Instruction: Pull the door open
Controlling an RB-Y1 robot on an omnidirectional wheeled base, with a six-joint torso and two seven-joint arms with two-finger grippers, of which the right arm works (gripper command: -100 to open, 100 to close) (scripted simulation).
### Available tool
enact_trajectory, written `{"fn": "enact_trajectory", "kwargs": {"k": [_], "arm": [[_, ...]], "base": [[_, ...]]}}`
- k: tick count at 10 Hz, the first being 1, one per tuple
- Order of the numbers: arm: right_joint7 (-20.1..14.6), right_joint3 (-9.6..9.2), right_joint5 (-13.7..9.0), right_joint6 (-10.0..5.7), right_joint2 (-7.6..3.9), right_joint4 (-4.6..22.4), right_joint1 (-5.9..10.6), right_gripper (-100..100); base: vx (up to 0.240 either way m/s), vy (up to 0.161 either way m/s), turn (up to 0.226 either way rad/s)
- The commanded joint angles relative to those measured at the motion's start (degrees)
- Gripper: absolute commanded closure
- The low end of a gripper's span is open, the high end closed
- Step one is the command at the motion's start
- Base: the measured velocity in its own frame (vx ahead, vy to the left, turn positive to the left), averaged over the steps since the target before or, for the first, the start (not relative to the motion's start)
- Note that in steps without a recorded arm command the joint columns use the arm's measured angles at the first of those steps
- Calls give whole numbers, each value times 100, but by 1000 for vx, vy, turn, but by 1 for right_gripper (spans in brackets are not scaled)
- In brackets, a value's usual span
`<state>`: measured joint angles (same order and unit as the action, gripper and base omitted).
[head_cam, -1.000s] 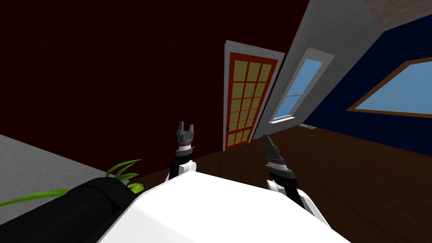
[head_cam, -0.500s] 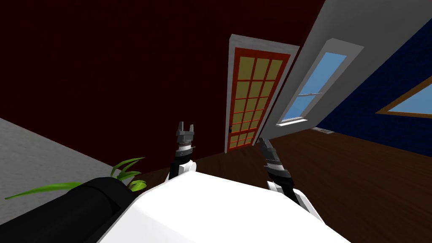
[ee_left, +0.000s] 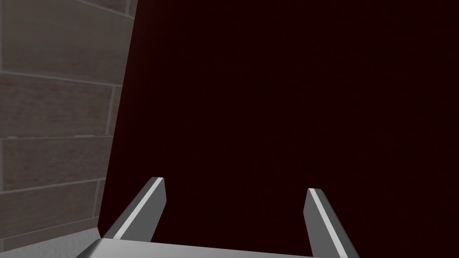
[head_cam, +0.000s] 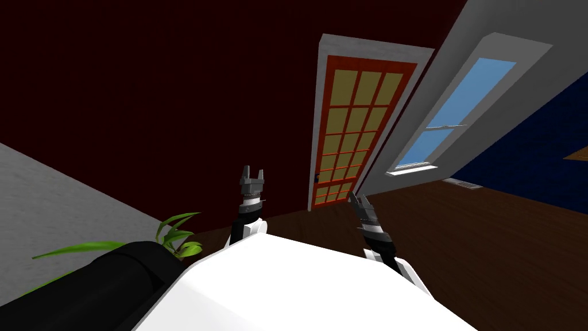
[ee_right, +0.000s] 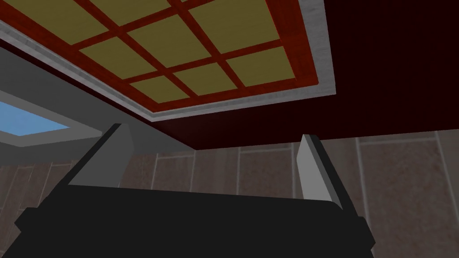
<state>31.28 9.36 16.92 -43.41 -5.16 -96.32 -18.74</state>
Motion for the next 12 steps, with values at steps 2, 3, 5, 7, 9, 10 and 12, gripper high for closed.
{"fn": "enact_trajectory", "kwargs": {"k": [2, 3, 5, 7, 9, 10, 12], "arm": [[281, 102, 123, -88, -12, 448, 115, -100], [410, 149, 180, -125, -16, 612, 172, -100], [538, 196, 236, -162, -19, 843, 230, -100], [667, 243, 292, -199, -22, 1041, 288, -100], [922, 336, 404, -272, -28, 1419, 403, -100], [1047, 381, 459, -308, -28, 1577, 459, -100], [1171, 427, 514, -344, -29, 1818, 516, -100]], "base": [[68, -10, 106], [96, -16, 124], [60, -14, 60], [69, -12, 89], [71, -14, 103], [95, -25, 130], [57, -19, 51]]}}
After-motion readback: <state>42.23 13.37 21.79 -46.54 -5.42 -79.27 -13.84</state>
